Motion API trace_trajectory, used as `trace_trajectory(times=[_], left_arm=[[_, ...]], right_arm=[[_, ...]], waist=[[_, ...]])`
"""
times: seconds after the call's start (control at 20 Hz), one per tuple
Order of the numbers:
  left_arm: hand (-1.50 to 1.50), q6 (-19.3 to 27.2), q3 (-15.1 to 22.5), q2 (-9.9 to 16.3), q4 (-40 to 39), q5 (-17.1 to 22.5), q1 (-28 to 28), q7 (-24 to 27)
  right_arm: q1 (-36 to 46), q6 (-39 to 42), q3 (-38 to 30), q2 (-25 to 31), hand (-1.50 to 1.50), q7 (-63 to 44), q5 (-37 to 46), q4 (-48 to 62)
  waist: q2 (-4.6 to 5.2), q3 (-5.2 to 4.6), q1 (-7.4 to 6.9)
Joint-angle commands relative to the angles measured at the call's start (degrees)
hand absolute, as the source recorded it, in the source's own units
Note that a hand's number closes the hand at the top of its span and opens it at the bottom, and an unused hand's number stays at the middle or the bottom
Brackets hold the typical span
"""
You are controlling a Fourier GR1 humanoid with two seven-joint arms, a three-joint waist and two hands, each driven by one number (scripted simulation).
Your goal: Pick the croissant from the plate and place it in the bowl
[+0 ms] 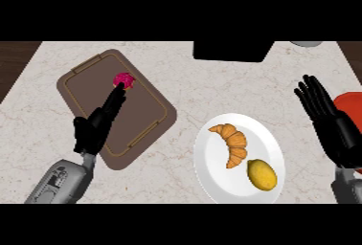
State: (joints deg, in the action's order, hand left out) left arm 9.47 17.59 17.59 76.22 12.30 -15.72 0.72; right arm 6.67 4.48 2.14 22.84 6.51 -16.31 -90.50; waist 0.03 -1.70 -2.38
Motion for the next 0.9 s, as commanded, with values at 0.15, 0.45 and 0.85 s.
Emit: trace_trajectory(times=[0.15,0.45,0.85], left_arm=[[0.0,-1.3,-1.2,-3.2,5.1,3.8,2.0,-1.9],[0.0,-4.1,-0.4,-4.7,7.0,7.8,7.5,-1.0],[0.0,-3.7,0.4,-5.0,9.6,6.6,7.7,-3.5]], right_arm=[[0.5,-8.0,7.0,-0.2,1.5,-2.0,15.9,-5.9],[-9.8,-30.7,7.8,-6.6,-1.5,-7.1,32.8,-9.5],[-10.0,-22.3,23.6,0.8,-1.5,-18.7,56.3,-17.7]], waist=[[-0.23,1.66,2.07],[-0.56,1.59,3.35],[-0.54,1.39,2.92]])
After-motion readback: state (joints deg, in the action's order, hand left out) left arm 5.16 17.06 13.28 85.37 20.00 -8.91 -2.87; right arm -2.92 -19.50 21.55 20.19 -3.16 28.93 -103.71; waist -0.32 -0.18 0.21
